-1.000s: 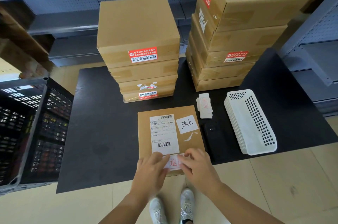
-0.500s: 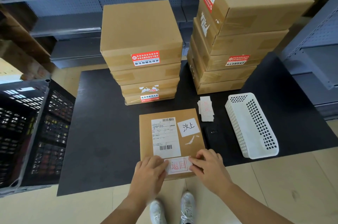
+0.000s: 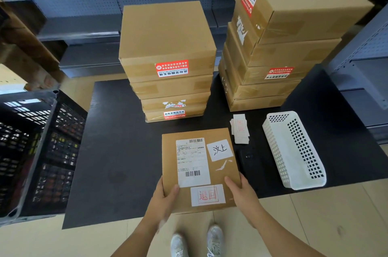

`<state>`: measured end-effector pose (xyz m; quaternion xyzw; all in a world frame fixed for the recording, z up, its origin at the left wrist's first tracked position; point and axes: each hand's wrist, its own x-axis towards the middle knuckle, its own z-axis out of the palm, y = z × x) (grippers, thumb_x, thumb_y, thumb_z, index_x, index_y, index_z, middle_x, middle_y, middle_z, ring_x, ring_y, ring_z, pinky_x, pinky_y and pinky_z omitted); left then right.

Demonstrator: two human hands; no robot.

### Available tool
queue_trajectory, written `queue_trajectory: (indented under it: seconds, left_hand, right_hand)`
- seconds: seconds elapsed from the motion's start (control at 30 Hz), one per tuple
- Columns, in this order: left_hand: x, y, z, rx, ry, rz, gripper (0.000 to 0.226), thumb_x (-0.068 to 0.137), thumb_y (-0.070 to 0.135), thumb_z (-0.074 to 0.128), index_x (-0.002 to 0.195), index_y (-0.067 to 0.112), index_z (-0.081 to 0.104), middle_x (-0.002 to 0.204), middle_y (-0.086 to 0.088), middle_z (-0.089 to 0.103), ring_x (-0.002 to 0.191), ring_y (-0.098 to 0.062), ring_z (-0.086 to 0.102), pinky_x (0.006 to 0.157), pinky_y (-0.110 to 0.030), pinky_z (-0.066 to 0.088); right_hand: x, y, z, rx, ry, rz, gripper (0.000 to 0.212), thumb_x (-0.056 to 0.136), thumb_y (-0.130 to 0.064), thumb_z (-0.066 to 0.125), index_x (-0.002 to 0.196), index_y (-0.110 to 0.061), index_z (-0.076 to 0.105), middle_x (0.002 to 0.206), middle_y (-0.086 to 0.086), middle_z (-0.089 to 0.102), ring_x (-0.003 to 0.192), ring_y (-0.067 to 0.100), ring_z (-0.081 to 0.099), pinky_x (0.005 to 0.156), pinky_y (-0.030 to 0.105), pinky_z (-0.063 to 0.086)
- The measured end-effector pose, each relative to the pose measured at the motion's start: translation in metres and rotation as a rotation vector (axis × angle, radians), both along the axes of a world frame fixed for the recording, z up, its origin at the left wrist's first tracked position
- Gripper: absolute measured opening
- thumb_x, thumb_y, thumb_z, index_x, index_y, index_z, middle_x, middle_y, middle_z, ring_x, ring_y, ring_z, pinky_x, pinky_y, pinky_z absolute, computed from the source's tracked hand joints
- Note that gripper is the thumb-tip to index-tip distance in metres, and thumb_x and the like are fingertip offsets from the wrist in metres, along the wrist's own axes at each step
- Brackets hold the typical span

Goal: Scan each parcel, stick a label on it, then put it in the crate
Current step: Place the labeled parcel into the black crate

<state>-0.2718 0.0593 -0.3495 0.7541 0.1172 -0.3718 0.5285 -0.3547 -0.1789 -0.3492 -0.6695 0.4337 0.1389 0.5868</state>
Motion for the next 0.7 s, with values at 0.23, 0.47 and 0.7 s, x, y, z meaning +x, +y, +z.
queue_trajectory:
  seconds: [0.23, 0.47, 0.7]
  left_hand:
    - [-0.002, 0.008, 0.017, -0.117, -0.061, 0.067, 0.042, 0.098, 0.038, 0.061, 0.137, 0.039, 0.044, 0.124, 0.015, 0.067, 0.101, 0.002, 0.068, 0.074, -0.014, 0.053]
    - [-0.006, 0.028, 0.075, -0.202, -0.175, 0.225, 0.037, 0.097, 0.035, 0.063, 0.129, 0.046, 0.047, 0.109, 0.026, 0.071, 0.097, 0.000, 0.070, 0.075, -0.021, 0.057]
    - [-0.041, 0.077, 0.126, -0.200, -0.328, 0.566, 0.040, 0.098, 0.033, 0.062, 0.130, 0.049, 0.046, 0.106, 0.023, 0.072, 0.092, -0.001, 0.071, 0.075, -0.027, 0.055]
  right_hand:
    - [-0.001, 0.002, 0.014, 0.010, -0.126, -0.046, 0.040, 0.100, -0.042, 0.061, 0.139, -0.043, 0.050, 0.121, -0.013, 0.070, 0.108, 0.008, 0.068, 0.083, 0.024, 0.053]
    - [0.018, 0.015, 0.061, 0.014, -0.266, 0.056, 0.045, 0.099, -0.047, 0.061, 0.141, -0.044, 0.047, 0.122, -0.017, 0.069, 0.111, 0.005, 0.066, 0.085, 0.023, 0.054]
    - [0.058, 0.061, 0.116, 0.094, -0.435, 0.367, 0.044, 0.095, -0.049, 0.063, 0.136, -0.044, 0.049, 0.117, -0.019, 0.073, 0.106, 0.002, 0.070, 0.081, 0.020, 0.052]
